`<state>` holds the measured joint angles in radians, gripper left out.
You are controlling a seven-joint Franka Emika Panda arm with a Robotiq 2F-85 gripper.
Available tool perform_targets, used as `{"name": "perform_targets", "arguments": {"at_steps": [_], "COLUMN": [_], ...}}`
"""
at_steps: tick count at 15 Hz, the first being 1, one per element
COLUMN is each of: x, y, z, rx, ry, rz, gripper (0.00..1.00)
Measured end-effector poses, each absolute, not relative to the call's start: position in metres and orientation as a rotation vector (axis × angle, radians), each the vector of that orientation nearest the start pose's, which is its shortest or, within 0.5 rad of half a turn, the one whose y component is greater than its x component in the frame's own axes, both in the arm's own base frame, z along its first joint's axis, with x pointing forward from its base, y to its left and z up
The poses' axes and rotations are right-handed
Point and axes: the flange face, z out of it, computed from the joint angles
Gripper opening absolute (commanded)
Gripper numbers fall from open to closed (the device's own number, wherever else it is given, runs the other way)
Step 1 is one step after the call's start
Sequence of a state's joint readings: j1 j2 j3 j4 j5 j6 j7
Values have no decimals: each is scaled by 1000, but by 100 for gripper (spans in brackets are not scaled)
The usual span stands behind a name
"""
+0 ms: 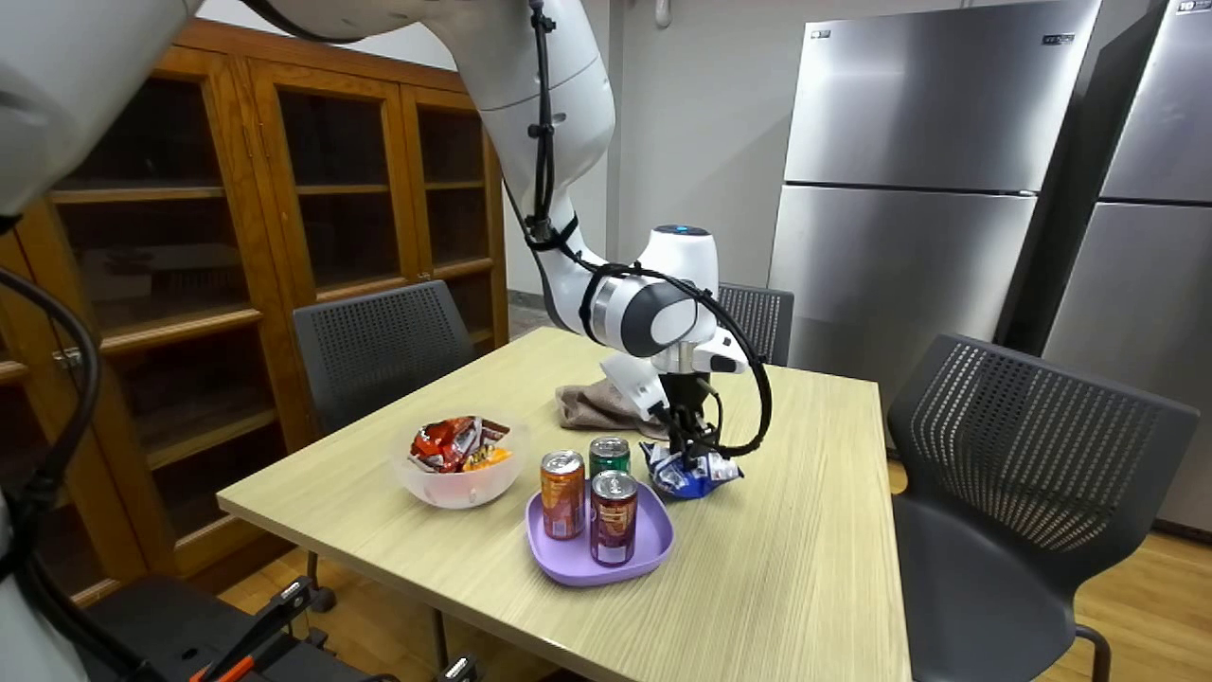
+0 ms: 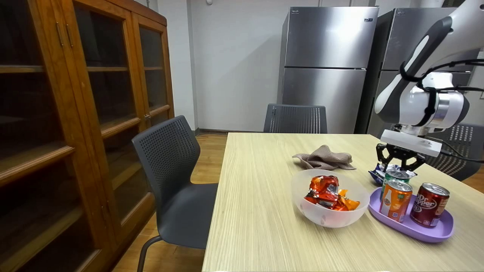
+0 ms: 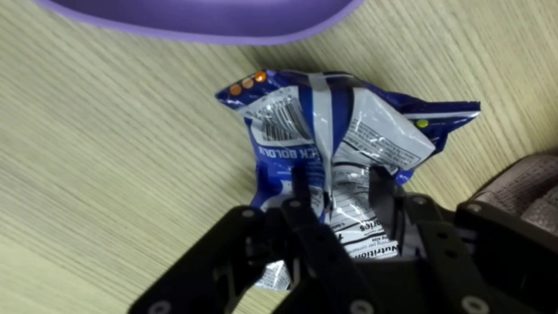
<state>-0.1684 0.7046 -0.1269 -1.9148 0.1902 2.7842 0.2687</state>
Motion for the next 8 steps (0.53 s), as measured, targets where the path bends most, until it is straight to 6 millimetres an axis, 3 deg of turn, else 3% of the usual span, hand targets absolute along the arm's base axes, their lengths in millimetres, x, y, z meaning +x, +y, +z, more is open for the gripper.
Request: {"name": "perform_targets", "arguments": {"at_steps": [2,8], "x": [606,608], "y": [-190,-190], "z": [141,147], "rx": [-2940,-2938], "ry": [1072,1071], "rz": [-275,-291], "gripper": [0,0]}}
